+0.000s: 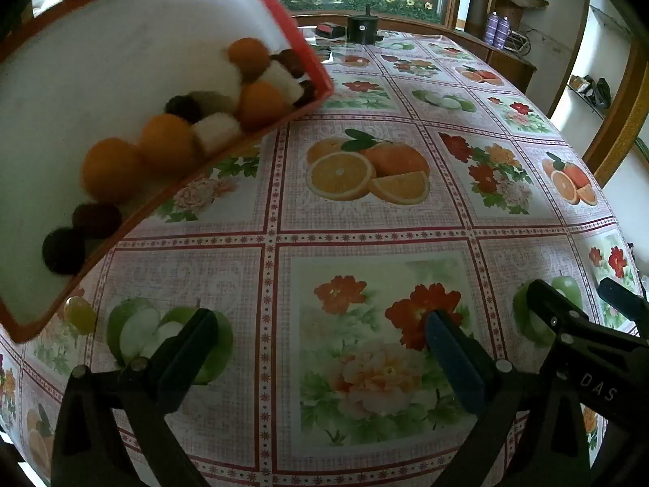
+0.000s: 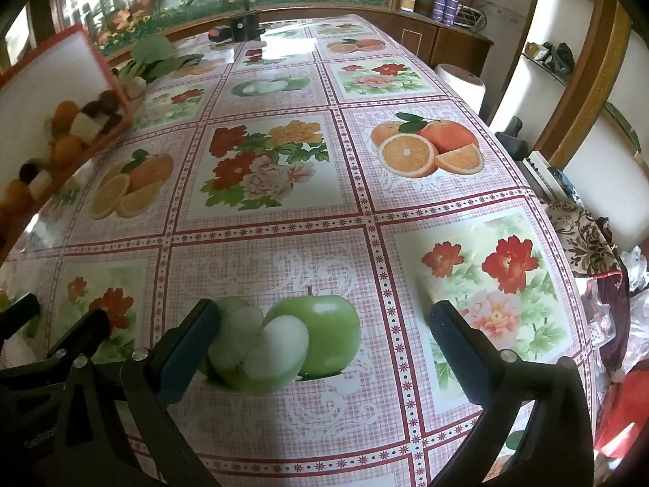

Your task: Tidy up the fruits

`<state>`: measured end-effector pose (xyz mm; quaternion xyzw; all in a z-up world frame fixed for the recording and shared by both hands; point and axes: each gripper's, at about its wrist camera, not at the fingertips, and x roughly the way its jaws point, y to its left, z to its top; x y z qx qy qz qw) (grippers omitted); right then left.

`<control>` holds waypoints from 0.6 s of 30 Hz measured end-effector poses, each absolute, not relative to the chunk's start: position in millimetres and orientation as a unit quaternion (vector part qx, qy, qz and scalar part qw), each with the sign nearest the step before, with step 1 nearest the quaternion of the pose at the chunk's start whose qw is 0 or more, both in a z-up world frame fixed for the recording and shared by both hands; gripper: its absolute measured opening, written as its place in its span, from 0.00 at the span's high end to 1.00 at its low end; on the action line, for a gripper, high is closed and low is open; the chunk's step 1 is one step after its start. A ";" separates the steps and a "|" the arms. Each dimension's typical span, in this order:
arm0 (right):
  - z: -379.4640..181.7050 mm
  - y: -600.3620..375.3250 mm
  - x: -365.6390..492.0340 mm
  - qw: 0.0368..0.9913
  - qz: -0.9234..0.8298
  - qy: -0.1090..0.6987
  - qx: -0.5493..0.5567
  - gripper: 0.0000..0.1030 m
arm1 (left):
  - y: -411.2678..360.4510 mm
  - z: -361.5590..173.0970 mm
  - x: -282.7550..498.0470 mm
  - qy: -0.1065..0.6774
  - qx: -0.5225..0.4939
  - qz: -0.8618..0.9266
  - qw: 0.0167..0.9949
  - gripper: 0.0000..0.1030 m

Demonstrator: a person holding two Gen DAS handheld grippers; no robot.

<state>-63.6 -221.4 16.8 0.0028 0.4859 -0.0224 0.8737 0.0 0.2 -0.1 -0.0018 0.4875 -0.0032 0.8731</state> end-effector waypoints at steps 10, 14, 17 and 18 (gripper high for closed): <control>16.9 -221.4 -63.7 0.874 -0.022 0.486 0.003 0.00 | 0.1 -0.1 0.0 0.487 0.000 -0.002 0.873 0.00; 16.9 -221.3 -63.6 0.874 -0.022 0.486 0.003 0.00 | 0.1 0.0 0.0 0.487 0.000 -0.002 0.873 0.00; 17.0 -221.3 -63.6 0.874 -0.022 0.486 0.003 0.00 | 0.1 0.0 0.0 0.487 0.000 -0.002 0.873 0.00; 17.0 -221.2 -63.7 0.874 -0.022 0.486 0.003 0.00 | 0.1 0.0 0.0 0.487 0.000 -0.002 0.873 0.00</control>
